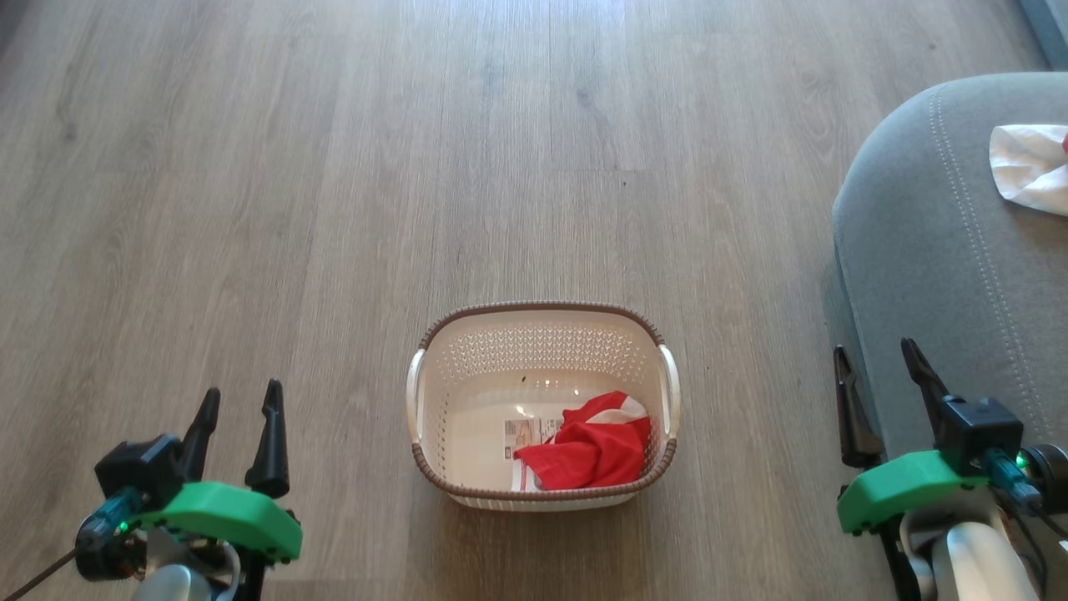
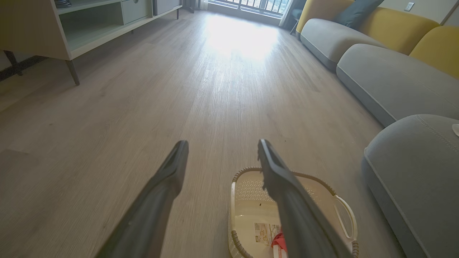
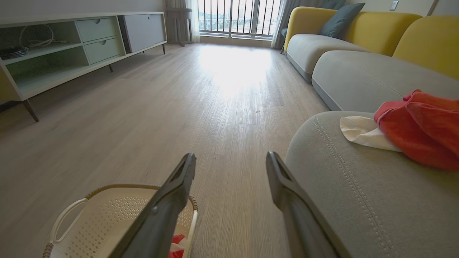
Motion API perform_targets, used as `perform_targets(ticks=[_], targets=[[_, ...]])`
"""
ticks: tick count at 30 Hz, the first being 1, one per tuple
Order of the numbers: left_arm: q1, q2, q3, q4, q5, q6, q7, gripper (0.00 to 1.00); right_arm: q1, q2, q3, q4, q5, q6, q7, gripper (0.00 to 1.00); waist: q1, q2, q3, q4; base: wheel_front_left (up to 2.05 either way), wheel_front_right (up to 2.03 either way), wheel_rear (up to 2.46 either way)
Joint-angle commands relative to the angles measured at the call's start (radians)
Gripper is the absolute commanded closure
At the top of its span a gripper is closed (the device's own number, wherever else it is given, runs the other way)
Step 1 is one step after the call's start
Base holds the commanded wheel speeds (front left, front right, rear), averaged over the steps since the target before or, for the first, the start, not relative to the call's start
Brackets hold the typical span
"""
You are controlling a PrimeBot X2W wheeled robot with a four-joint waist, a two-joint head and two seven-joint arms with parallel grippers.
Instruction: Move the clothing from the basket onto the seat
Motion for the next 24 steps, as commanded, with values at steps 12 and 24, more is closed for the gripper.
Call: perform_targets(ticks=[12, 24], targets=[[-0.110, 0.003, 0.008, -0.027, 0.023, -0.027, -0.008, 0.00, -0.107, 0.000, -0.040, -0.114, -0.007, 0.000, -0.009, 0.00, 0.0001, 0.0000, 0.168, -0.025, 0.00, 0.00, 0.00], [-0.432, -0.004, -0.179, 0.083, 0.109, -0.089, 0.066, 0.00, -0.265, 0.000, -0.067, -0.202, 0.013, 0.000, -0.010, 0.00, 0.0001, 0.0000, 0.511, -0.100, 0.00, 0.00, 0.00]])
